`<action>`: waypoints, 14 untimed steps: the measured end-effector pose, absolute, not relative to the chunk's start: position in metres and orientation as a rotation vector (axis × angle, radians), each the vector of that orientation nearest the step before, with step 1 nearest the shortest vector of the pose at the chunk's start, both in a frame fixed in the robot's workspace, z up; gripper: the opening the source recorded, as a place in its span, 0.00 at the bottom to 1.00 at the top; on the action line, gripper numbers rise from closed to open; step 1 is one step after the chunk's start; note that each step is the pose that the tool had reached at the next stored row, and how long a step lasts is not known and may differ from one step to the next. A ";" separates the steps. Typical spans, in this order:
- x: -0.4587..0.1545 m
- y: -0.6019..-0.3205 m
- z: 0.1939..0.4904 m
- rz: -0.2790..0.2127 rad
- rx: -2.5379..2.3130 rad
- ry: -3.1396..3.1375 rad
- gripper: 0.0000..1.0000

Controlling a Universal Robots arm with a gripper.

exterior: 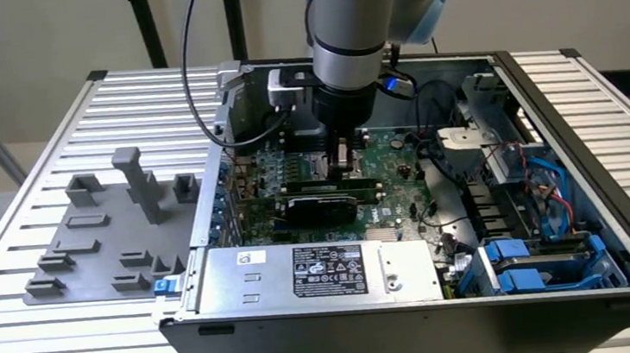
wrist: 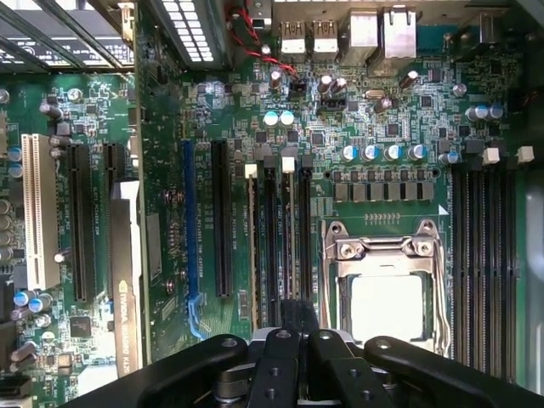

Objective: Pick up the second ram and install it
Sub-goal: 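Press down the second ram until it locks into place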

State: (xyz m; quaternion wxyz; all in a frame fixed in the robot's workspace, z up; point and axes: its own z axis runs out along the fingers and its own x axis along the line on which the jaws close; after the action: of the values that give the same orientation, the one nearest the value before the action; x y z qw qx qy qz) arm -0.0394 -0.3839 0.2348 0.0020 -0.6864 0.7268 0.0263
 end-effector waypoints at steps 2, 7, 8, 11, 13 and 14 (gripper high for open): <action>-0.039 -0.384 0.232 0.082 -2.153 2.280 0.11; -0.040 -0.384 0.226 0.082 -2.154 2.281 0.11; -0.040 -0.384 0.225 0.082 -2.154 2.281 0.11; -0.040 -0.384 0.225 0.082 -2.154 2.281 0.11; -0.040 -0.384 0.232 0.083 -2.153 2.280 0.11; -0.040 -0.384 0.237 0.084 -2.153 2.281 0.11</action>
State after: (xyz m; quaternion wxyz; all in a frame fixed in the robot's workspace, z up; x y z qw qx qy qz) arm -0.0397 -0.3837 0.2371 0.0020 -0.6863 0.7268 0.0267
